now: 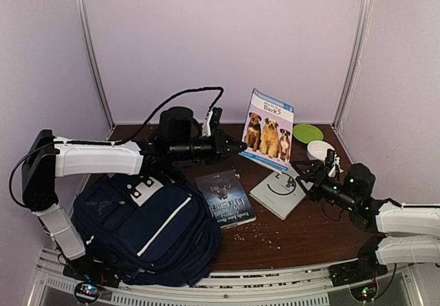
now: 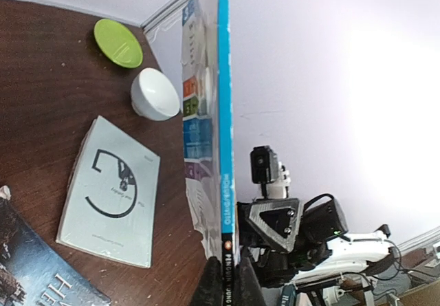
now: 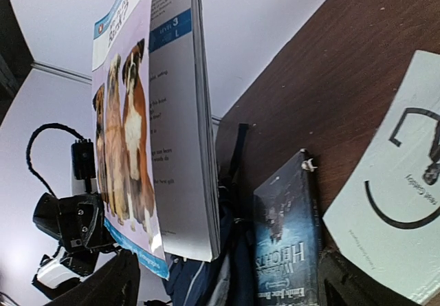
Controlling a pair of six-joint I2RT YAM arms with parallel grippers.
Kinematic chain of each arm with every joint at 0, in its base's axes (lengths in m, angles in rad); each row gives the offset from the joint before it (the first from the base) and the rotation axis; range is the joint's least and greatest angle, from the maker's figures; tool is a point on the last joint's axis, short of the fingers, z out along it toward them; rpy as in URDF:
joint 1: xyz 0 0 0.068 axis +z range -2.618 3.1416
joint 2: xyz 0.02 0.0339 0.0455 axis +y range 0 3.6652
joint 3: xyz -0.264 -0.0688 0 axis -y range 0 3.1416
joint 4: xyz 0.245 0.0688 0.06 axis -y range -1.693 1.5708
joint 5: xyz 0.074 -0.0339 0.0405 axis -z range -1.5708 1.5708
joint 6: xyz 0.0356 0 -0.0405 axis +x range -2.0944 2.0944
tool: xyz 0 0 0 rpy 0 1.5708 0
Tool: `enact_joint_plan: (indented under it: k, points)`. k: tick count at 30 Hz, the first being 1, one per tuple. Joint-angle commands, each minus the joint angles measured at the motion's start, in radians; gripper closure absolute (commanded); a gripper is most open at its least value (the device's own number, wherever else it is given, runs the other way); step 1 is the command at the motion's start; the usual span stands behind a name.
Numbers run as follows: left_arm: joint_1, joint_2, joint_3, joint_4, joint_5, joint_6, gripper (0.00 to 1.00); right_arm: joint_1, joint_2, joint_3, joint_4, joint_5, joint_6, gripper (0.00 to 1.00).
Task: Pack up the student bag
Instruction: Pick up the book from the center of the board.
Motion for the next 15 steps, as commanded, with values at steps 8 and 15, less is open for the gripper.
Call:
enact_joint_plan:
  k: [8, 15]
  points:
    - [-0.025, -0.145, -0.020, 0.188, -0.044, -0.040, 1.00, 0.119, 0.065, 0.092, 0.331, -0.024, 0.098, 0.05]
    - [-0.052, -0.183, -0.027, 0.203, -0.034, -0.030, 1.00, 0.145, 0.110, 0.125, 0.326, 0.015, 0.110, 0.03]
